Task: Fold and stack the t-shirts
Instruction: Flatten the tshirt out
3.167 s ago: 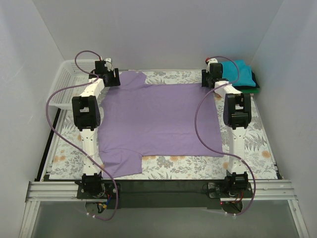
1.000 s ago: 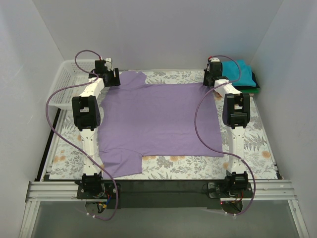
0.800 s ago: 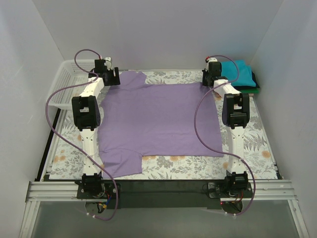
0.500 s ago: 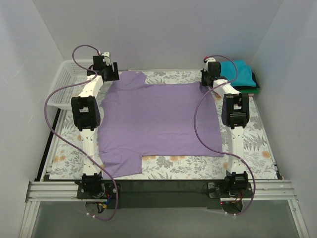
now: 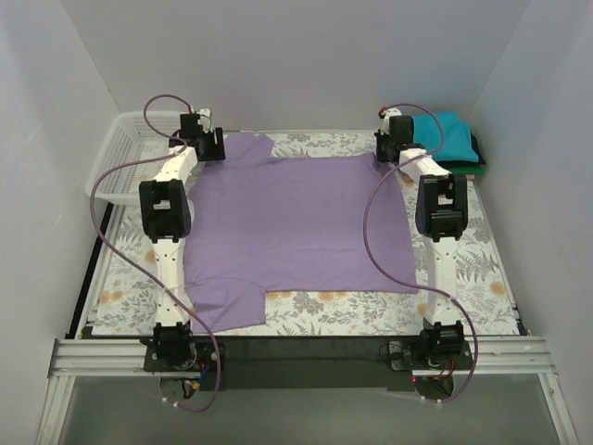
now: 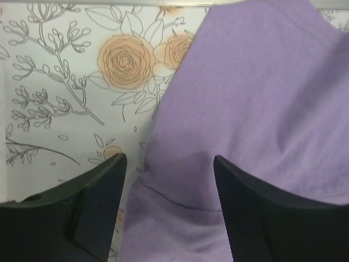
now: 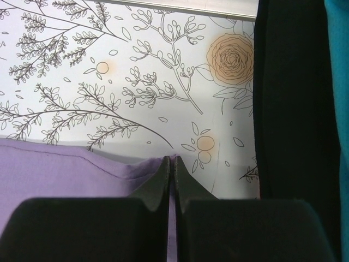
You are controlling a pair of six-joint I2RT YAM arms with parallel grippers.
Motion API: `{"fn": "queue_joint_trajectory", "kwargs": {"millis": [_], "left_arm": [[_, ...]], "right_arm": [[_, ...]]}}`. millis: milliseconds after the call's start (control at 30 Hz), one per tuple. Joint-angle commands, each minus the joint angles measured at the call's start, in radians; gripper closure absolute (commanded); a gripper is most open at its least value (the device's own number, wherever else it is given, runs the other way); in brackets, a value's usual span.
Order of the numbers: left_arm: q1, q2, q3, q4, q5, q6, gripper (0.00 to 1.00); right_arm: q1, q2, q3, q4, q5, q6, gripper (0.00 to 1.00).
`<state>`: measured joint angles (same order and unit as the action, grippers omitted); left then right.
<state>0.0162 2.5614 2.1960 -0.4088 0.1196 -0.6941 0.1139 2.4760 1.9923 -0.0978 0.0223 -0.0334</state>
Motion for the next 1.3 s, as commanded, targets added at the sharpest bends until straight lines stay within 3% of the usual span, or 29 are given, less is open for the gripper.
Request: {"fn": "queue_joint_trajectory", "kwargs": {"millis": [0, 233, 400, 433, 467, 500, 633, 800, 933, 1267], "left_arm": [[0.004, -0.001, 0.045, 0.001, -0.008, 0.01, 0.36], [0.004, 0.039, 0.088, 0.014, 0.0, -0.001, 0.38], [0.004, 0.049, 0.099, 0.027, 0.029, -0.021, 0.49], [0.004, 0.046, 0.099, 0.036, 0.043, -0.025, 0.68], [0.004, 0.042, 0.097, 0.044, 0.04, -0.028, 0.8], [0.004, 0.039, 0.096, 0.044, 0.04, -0.028, 0.8], [0.004, 0.008, 0.07, 0.091, 0.015, -0.028, 1.0], [0.004, -0.082, 0.009, 0.146, 0.014, -0.027, 1.0], [0.005, -0.17, -0.134, 0.261, 0.023, -0.012, 1.0], [0.008, -0.247, -0.26, 0.281, 0.046, 0.051, 1.0]], "right_arm": [[0.006, -0.097, -0.015, 0.027, -0.015, -0.028, 0.99], [0.006, -0.108, -0.021, 0.032, -0.015, -0.042, 0.99], [0.004, -0.101, -0.012, 0.035, -0.015, -0.057, 0.99], [0.004, -0.103, -0.009, 0.035, -0.015, -0.057, 0.99], [0.003, -0.107, -0.01, 0.035, -0.015, -0.056, 0.99], [0.003, -0.109, -0.012, 0.036, -0.015, -0.056, 0.99], [0.003, -0.121, -0.015, 0.041, -0.015, -0.056, 0.99], [-0.002, -0.158, -0.032, 0.047, -0.015, -0.066, 0.99], [-0.005, -0.198, -0.072, 0.066, -0.051, -0.068, 0.99], [-0.026, -0.262, -0.158, 0.089, -0.079, -0.085, 0.99]]}}
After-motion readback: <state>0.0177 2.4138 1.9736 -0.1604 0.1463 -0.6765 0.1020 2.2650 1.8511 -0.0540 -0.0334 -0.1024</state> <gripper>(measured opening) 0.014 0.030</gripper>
